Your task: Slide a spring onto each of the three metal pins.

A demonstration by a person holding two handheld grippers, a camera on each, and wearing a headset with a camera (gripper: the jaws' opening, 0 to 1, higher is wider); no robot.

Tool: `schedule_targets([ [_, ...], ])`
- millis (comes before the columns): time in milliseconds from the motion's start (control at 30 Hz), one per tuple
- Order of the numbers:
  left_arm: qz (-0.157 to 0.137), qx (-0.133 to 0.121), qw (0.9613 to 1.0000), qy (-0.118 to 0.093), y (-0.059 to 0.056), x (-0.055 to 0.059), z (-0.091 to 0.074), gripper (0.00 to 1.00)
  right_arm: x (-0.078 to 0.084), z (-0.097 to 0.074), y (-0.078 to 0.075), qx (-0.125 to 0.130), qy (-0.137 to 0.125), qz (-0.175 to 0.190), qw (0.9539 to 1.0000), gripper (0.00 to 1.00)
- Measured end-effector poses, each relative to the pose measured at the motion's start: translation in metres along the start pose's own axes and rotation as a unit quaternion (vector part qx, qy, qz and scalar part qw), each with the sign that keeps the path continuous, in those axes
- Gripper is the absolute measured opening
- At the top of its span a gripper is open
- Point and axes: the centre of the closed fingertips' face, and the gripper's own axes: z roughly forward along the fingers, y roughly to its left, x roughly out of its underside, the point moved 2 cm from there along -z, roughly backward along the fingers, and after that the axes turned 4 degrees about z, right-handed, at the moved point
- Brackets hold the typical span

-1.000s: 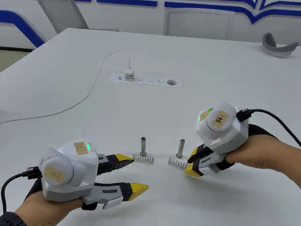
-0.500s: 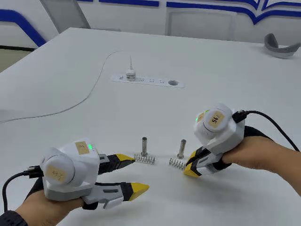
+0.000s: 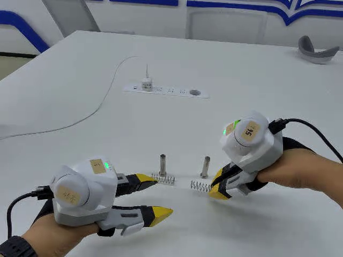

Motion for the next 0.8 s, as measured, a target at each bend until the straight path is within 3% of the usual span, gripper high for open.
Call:
schedule_targets([
  [400,0.016,0.022,0.9996,-0.006,-0.011,-0.012,0.011,0.4,-0.018,-0.015,0.025,-0.022,0.0,-0.071,0.9972,0.12],
  [800,0.033,0.039,0.9986,-0.017,-0.019,-0.022,0.016,0.35,-0.023,-0.019,0.038,-0.039,0.005,-0.116,0.9925,0.12],
])
